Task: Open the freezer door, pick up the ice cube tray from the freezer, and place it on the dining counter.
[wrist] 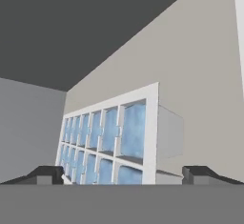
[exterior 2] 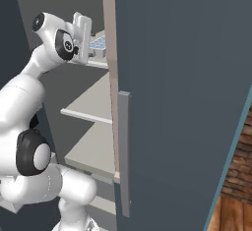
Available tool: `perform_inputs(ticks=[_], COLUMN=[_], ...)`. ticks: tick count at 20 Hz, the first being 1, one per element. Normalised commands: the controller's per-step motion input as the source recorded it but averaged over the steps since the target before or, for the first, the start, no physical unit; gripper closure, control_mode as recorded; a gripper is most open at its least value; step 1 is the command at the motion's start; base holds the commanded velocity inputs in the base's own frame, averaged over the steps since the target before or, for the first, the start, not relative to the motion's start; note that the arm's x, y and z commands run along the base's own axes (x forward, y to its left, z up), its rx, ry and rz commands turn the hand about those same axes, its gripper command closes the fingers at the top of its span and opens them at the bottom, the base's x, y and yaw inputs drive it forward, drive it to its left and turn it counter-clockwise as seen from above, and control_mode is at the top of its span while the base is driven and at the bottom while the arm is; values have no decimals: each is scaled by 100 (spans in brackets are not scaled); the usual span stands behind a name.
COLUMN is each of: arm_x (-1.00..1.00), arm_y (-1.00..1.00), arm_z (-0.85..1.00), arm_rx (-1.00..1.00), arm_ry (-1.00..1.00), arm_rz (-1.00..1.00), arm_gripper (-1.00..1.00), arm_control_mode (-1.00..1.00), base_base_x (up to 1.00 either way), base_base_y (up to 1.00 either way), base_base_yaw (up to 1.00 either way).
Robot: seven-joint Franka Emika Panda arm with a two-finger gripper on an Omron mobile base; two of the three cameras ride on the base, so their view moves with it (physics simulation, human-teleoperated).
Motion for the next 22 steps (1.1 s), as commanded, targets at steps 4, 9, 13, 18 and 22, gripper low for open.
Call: perform_inputs(ticks=[4, 9, 13, 18, 22], arm_x=[32, 32, 25, 8, 1], arm_y=[-8, -11, -12, -7, -6], arm_z=[0, 1, 0, 5, 7], arm_rx=[0, 0, 0, 0, 0], arm_ry=[0, 0, 0, 0, 0], arm_rz=[0, 0, 0, 0, 0], arm_gripper=[-100, -100, -100, -100, -100], arm_control_mode=[-100, -100, -100, -100, -100], base_base_x=[0, 0, 0, 0, 0], base_base_y=[0, 0, 0, 0, 0], base_base_yaw=[0, 0, 0, 0, 0])
